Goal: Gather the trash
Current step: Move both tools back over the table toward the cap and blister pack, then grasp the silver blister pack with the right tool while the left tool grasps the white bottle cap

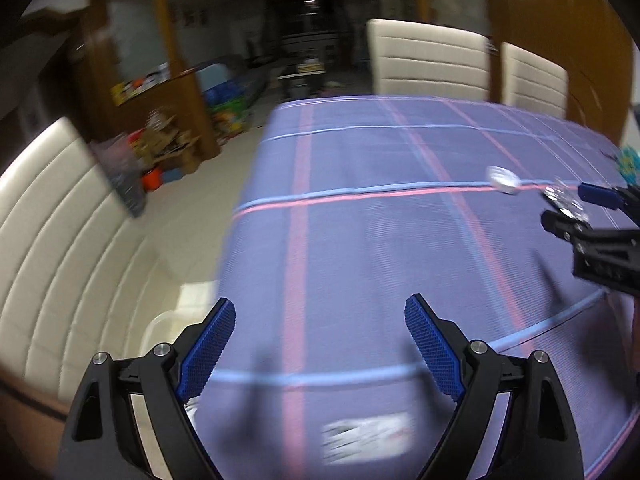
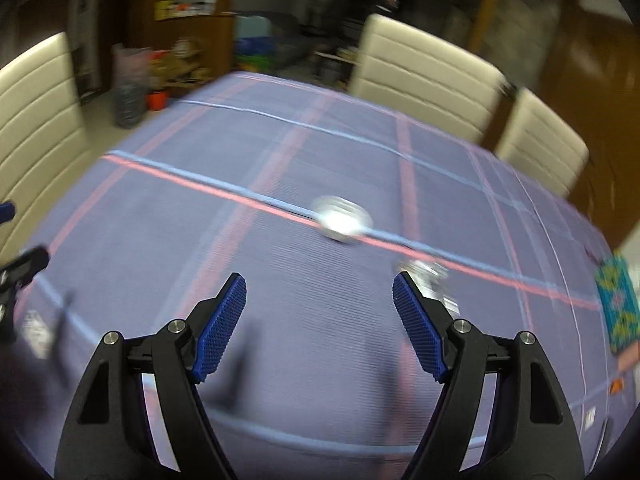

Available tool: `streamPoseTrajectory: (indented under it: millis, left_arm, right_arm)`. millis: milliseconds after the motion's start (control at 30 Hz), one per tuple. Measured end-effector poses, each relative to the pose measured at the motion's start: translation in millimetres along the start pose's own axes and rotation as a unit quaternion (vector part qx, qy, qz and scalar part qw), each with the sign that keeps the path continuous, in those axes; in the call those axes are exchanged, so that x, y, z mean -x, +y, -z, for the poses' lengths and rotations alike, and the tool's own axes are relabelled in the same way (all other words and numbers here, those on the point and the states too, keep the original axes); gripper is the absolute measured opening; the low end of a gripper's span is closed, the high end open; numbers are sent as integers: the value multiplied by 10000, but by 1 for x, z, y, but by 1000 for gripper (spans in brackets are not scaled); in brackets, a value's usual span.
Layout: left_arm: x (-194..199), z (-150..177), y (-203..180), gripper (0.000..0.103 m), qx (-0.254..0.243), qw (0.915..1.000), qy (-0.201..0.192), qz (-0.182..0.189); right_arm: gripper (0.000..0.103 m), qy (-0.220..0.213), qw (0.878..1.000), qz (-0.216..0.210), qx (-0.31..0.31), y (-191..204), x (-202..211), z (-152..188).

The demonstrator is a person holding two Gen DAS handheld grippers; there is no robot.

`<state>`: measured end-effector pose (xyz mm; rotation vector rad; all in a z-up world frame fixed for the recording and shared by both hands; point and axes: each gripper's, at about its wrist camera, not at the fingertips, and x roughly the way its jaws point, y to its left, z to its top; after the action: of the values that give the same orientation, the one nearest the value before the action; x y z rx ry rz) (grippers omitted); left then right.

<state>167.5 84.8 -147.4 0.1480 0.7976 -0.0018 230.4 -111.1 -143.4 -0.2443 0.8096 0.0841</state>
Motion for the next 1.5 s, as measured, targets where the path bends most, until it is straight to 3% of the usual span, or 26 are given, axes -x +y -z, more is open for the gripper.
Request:
streamPoseTrajectory:
  millis: [167,267,367,433,633,900,933,967,1100,1500]
  left_arm:
    - [-20,-22,-62,85,-498,9983,-27,312]
    - [-35,-38,-89,85,-664,9966,27,483]
    - [-54,-55,-114,85,-871,9947,129,535]
    - [-69,-67,-128,85,-929,9935,232,617]
    - [-102,-95,-156,85,-834,9923,434,806]
    - [-118,-113,-168,84,-543,9930,588,868]
    - [-118,-113,-167,82,-502,9928,600,912]
    - [-116,-111,-165,73,-482,9921,596,990]
    - [-103,-103,-161,31,-591,9908,545,1087]
    - [-68,-65,-135,30,-1003,9887,356,1057]
  right_arm:
    - [71,291,9985,330,-318,-46,-23,11]
    - [56,450,9978,290,-396,-58,-36,14]
    - [51,507,9965,61,-667,-71,-44,13]
    - [39,517,9957,-1,-766,-79,-48,12]
    - [37,436,9940,313,-949,-103,-55,13]
    - [38,435,9931,294,-1048,-115,-57,13]
    - [38,435,9931,289,-1050,-115,-57,13]
    - [38,435,9932,274,-1046,-115,-57,13]
    - [37,404,9947,180,-930,-111,-51,17]
    - [37,420,9975,-104,-555,-80,-33,26]
